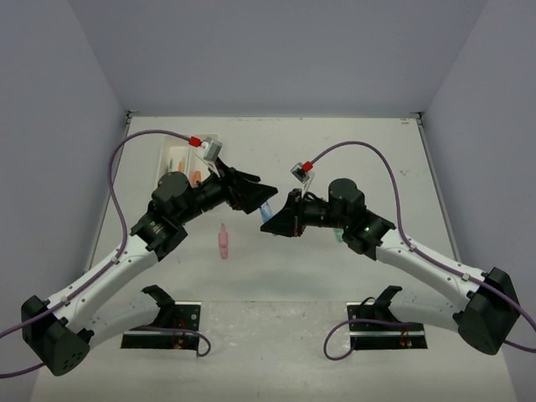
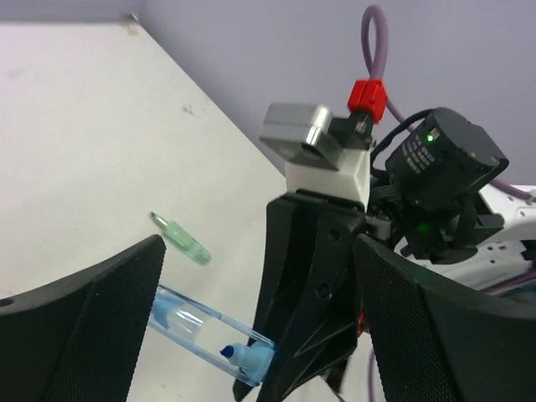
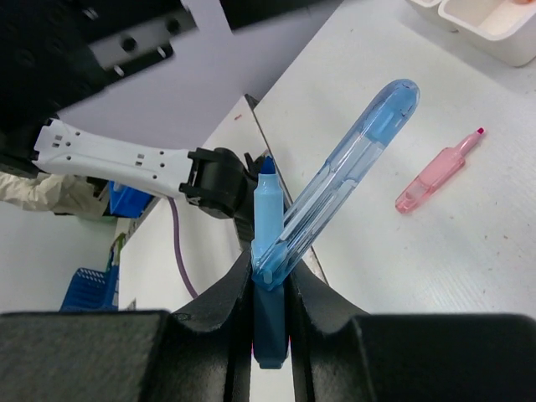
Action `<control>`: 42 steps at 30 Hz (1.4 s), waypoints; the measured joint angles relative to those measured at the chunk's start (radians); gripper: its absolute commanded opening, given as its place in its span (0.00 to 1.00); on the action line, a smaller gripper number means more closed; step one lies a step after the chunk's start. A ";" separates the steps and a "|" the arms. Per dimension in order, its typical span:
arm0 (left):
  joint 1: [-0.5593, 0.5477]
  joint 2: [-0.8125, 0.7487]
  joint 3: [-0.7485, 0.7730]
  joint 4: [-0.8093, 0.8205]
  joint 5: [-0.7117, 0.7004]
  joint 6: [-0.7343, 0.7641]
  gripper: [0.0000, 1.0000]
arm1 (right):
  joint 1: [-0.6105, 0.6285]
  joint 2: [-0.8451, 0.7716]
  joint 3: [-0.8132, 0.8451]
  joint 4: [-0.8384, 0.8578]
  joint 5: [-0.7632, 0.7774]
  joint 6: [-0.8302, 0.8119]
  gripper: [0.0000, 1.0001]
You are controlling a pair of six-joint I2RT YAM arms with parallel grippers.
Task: Sort the stationery into containers
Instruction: Close the pen cap on the pen.
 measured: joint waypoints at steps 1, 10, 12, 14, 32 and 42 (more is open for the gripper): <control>0.000 -0.017 0.011 -0.014 -0.021 0.013 1.00 | 0.000 -0.004 -0.003 0.000 -0.001 -0.005 0.00; 0.001 -0.084 -0.069 0.045 0.014 0.029 0.87 | 0.000 -0.089 -0.032 0.004 -0.100 -0.098 0.00; 0.001 -0.053 -0.124 0.127 0.112 -0.009 0.75 | 0.000 -0.122 -0.037 0.008 -0.135 -0.128 0.00; 0.001 -0.017 -0.167 0.213 0.205 -0.060 0.67 | 0.000 -0.154 -0.042 0.011 -0.163 -0.156 0.00; -0.003 0.026 -0.229 0.589 0.439 -0.277 0.00 | 0.002 -0.224 -0.044 -0.001 -0.146 -0.211 0.00; -0.034 0.034 -0.220 0.538 0.382 -0.223 0.00 | 0.012 -0.206 -0.008 -0.010 -0.068 -0.123 0.00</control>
